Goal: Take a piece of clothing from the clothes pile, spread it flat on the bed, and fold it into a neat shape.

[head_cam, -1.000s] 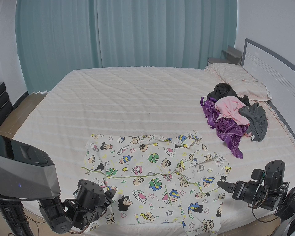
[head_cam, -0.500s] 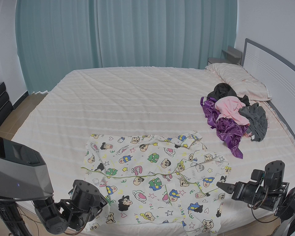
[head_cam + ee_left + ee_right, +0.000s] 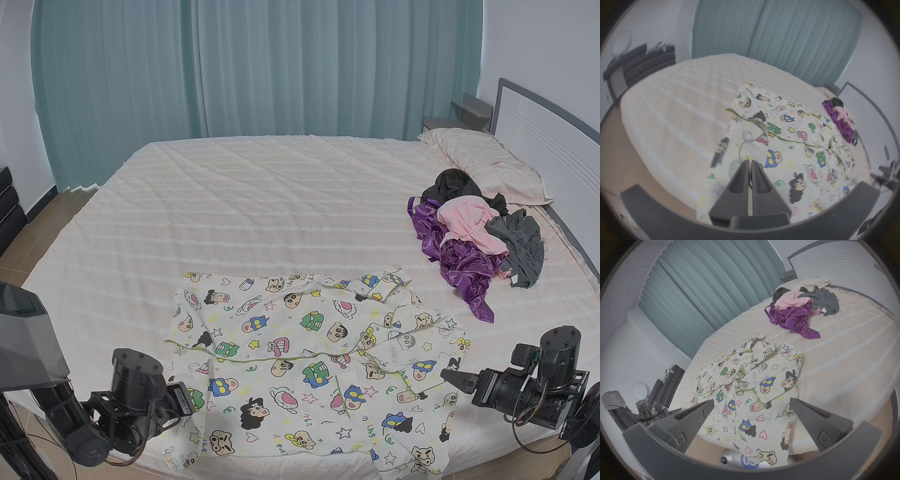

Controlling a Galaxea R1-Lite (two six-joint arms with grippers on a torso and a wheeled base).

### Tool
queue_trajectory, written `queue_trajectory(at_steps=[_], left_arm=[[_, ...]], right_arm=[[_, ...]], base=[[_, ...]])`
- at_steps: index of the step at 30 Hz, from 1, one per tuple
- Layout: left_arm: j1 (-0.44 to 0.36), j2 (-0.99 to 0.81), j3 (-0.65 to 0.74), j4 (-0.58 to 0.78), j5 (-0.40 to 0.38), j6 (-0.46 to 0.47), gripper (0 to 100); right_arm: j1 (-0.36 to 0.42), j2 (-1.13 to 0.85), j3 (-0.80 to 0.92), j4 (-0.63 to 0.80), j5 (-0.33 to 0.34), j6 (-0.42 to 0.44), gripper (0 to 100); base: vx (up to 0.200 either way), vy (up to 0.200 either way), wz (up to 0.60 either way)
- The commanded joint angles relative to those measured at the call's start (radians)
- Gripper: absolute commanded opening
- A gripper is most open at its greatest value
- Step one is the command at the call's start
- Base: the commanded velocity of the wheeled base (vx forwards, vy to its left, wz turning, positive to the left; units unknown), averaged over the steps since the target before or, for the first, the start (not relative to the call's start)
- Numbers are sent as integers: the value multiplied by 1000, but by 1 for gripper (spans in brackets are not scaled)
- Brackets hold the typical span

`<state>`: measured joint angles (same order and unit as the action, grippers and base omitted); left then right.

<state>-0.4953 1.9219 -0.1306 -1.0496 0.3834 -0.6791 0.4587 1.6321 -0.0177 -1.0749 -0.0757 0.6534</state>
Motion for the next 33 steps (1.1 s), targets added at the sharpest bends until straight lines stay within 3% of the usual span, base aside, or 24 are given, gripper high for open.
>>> queue_trajectory(at_steps=[1,6,14,33], left_arm=[[199,-93,20,-4,-101,191,0],[277,-86,11,-4,-195,262,0],[362,-35,-70,0,-293,263,0],[403,86,-191,3,-317,288,0]], right_arm=[[0,-8,1,0,1,0,100],[0,-8,1,0,1,0,100],[0,-6,1,0,1,0,100],[0,-8,1,0,1,0,100]], base=[[0,0,0],[0,0,0],[0,0,0],[0,0,0]])
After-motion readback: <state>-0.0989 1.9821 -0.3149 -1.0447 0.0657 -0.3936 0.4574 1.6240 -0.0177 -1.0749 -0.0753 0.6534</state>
